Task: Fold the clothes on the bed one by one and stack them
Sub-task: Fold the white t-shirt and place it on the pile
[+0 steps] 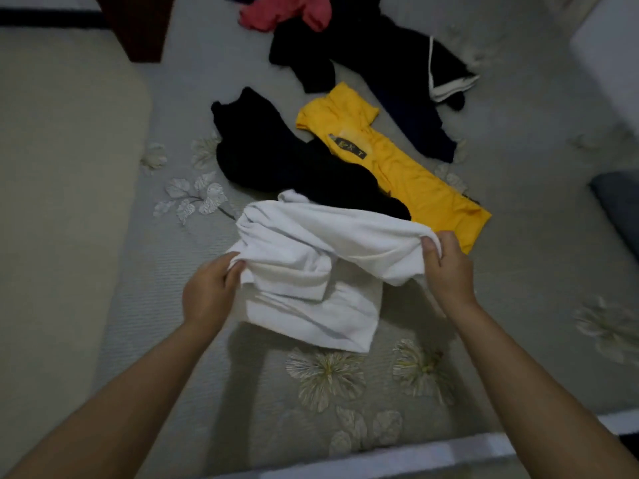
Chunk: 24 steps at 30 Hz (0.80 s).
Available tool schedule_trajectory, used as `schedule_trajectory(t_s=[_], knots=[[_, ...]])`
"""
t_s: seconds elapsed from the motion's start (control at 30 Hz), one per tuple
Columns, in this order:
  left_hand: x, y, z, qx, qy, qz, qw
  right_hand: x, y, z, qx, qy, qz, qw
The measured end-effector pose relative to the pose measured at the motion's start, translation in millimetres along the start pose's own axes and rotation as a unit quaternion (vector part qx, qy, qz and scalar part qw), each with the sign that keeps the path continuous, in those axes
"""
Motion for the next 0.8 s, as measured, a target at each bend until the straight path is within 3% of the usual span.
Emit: schedule_trajectory(t_s=[0.17,0.23,0.3,0.37,0.57,0.67,0.8], knots=[[125.0,23.2,9.5,-0.066,0.060,0.036,0.995,57.9,-100.7,-18.0,0.038,0.058,-0.018,0.997],[153.2,11.1,1.6,-0.039,0.045,0.040,0.997,58.8,-124.7,-26.3,0.044,-0.010,-0.081,0.996],[162.5,-13.1,-10.9,0.014,-0.011,0.062,0.998,41.8,-133.6,-35.5,0.033,-0.145,-0.182,0.972],[158.3,-38.6,-25.9,0.069,-0.086,0.108,0.988,20.2,-135.0,-41.6,0.035,-0.212,-0.222,0.951],[122.1,-125.4,-76.1,0.174,-0.238,0.201,0.934,-51.5,-172.6,-33.6,0.052,-0.146,-0.148,0.977],[125.0,-161.4,-101.3,0.219,-0.222,0.219,0.925,-113.5,-229.8,-24.9,0.133,-0.196,-0.073,0.969],[140.8,-179.3,-105.2,0.237,-0.149,0.229,0.932,-195.5,-291.8,-35.1,0.260,-0.353,-0.100,0.893]])
Point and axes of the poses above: each hand's wrist, its own z-axis towards the middle knuckle, its own x-axis out of the back of the hand, y = z × x, the point moved 6 cm from there along z, towards the middle knuckle, and after that the axes turned 2 degrees about -y, right-handed, at the moved point
